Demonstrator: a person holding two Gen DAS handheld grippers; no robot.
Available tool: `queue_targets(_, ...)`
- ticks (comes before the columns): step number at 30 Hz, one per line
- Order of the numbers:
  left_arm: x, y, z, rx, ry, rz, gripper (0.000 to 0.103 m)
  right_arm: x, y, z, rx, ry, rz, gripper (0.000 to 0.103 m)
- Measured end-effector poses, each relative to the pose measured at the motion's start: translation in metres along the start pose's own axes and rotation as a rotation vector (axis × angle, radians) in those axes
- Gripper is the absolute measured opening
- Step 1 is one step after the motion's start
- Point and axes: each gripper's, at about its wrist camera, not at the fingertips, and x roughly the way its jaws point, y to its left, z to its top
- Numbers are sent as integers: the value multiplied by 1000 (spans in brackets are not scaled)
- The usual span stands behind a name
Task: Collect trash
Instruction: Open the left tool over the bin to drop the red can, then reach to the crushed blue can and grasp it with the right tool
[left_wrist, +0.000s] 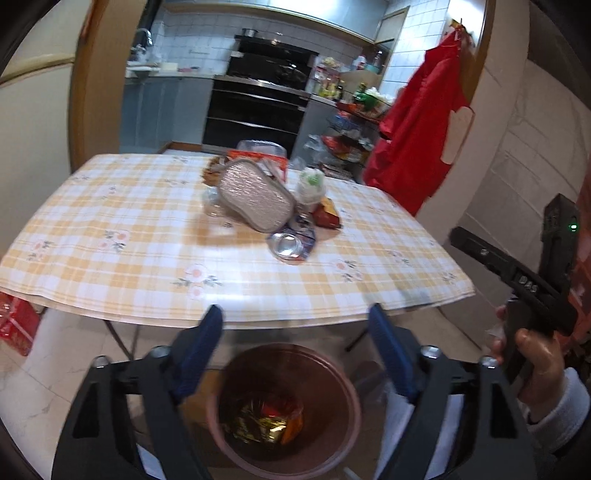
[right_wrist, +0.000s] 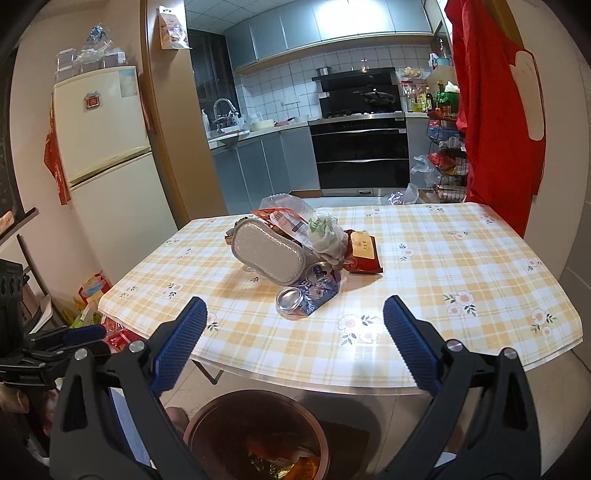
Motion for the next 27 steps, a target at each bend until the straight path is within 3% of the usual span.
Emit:
queue_targets(2, 0, 5, 0, -4, -9, 32, 93, 2, -1, -1, 4, 6, -3, 95)
queue_targets(6, 0, 16, 1, -28, -19, 80, 97, 5, -1, -3, 6, 19, -9, 95)
queue_targets(18, 13, 44, 0, -77, -3, 179, 97, 26, -13, -15, 28, 74, -30, 95)
queue_targets(27, 32, 56, 15, -88, 17, 212, 97, 52, -31, -22, 61, 124, -45, 95)
